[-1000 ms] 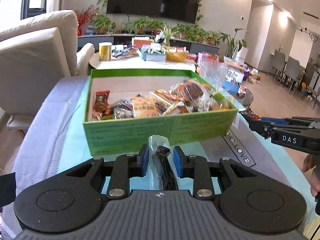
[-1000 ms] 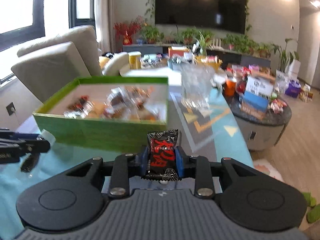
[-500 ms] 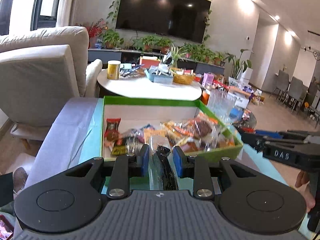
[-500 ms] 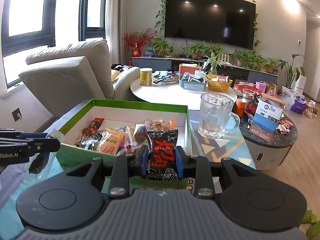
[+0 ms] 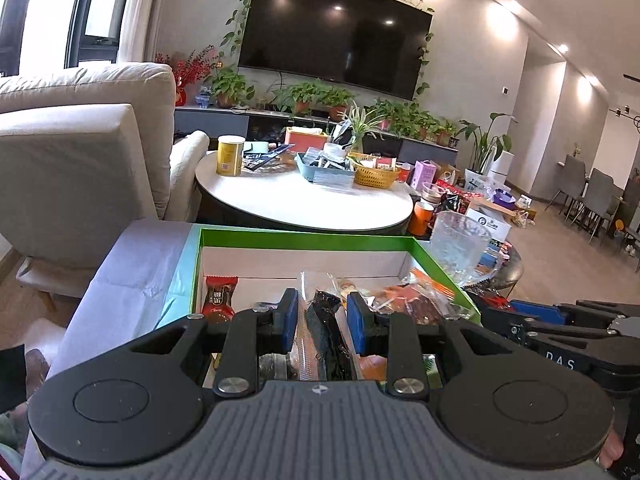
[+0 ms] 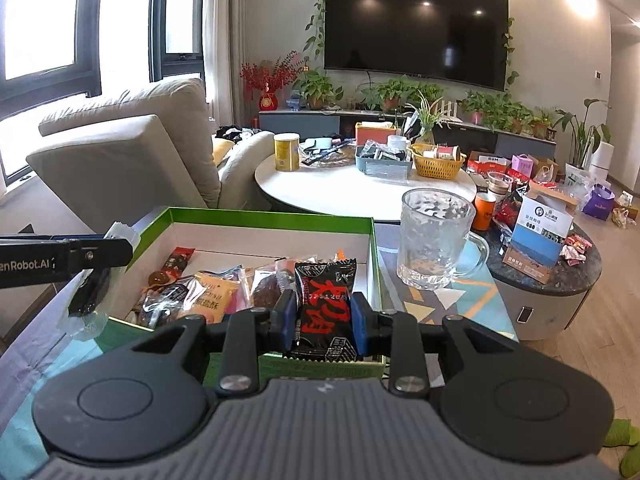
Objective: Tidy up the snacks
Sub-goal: 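Carry both held snacks up over the green box, then open both grippers to drop the two snacks into the box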
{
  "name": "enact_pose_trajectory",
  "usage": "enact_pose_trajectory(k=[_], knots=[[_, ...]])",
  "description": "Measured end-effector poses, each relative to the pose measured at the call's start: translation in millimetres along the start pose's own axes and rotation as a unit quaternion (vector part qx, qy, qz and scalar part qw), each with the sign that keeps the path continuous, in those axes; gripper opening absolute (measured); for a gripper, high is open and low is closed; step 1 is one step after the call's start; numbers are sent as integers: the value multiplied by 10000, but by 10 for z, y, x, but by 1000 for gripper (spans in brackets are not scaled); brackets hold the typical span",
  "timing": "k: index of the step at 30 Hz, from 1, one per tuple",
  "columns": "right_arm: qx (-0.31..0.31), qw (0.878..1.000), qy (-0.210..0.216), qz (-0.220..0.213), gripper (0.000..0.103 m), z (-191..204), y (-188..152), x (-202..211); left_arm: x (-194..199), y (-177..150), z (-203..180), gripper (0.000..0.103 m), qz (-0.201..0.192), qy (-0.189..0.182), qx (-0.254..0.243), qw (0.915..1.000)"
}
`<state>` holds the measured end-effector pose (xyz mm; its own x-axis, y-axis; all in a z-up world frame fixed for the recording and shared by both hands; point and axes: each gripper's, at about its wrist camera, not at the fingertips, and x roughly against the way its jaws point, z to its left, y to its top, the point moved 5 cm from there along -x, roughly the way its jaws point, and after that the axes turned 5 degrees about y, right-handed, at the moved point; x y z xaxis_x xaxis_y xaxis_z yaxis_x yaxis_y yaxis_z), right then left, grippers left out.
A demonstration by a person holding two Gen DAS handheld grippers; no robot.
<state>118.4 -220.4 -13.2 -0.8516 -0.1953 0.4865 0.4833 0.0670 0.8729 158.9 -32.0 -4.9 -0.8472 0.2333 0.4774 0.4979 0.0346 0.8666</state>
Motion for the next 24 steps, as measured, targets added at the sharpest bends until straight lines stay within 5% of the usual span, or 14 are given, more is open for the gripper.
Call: enact_pose_trajectory(k=[24], knots=[[-302, 9990, 122, 307, 35, -71, 28, -737, -749, -31, 145, 25, 539, 307, -38, 9981]])
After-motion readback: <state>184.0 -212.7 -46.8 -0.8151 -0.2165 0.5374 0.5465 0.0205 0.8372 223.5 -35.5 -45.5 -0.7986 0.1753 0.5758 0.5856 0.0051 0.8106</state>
